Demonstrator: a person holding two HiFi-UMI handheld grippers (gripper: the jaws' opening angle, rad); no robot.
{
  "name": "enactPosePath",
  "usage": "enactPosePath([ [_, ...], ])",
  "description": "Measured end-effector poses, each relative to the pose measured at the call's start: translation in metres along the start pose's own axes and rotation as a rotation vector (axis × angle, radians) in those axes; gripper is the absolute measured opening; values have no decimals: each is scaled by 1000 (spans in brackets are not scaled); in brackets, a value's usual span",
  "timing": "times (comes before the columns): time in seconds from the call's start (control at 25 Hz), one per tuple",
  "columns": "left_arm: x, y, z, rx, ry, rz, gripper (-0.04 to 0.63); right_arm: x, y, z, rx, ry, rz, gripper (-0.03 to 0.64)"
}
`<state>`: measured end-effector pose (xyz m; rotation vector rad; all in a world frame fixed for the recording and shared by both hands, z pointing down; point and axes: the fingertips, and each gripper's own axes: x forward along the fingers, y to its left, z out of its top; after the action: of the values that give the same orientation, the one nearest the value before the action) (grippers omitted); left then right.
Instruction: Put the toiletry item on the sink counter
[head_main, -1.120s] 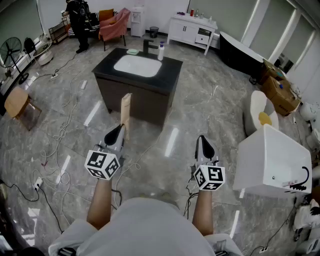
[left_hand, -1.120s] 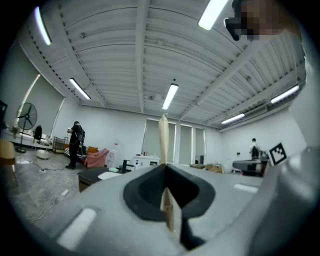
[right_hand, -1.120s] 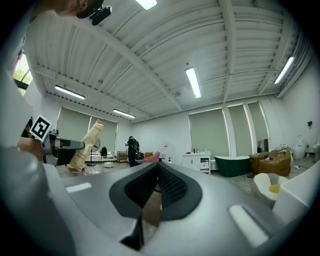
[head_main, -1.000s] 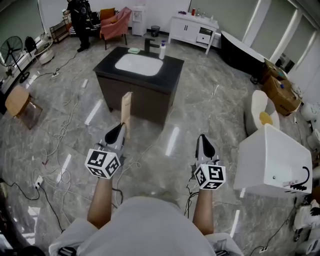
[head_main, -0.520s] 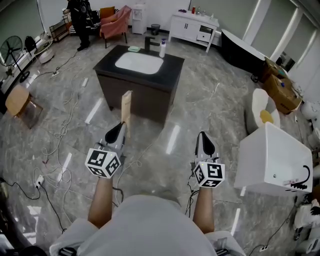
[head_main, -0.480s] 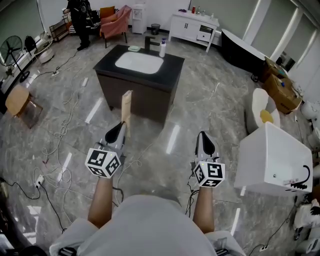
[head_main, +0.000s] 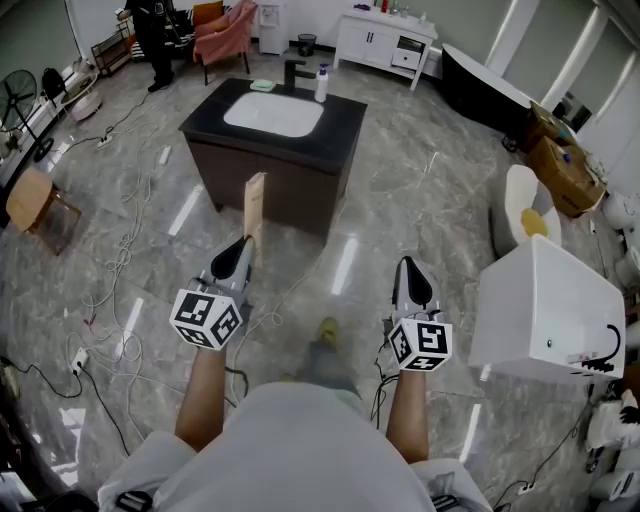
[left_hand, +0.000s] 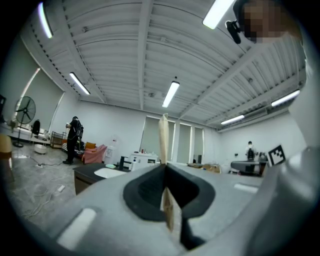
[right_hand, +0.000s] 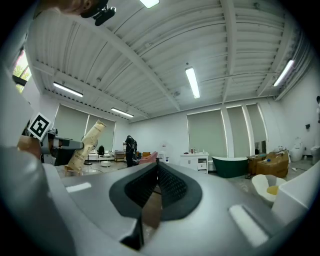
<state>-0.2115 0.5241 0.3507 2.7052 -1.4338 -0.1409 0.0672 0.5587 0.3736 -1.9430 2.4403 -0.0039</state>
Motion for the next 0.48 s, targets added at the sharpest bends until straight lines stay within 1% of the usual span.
enactPosePath([
  [0.2, 39, 10, -8, 1, 14, -4, -2, 37, -19, -9, 1, 12, 4, 4],
  [0.48, 116, 43, -11, 2, 40, -3, -2, 120, -47, -17, 26, 24, 22, 5],
])
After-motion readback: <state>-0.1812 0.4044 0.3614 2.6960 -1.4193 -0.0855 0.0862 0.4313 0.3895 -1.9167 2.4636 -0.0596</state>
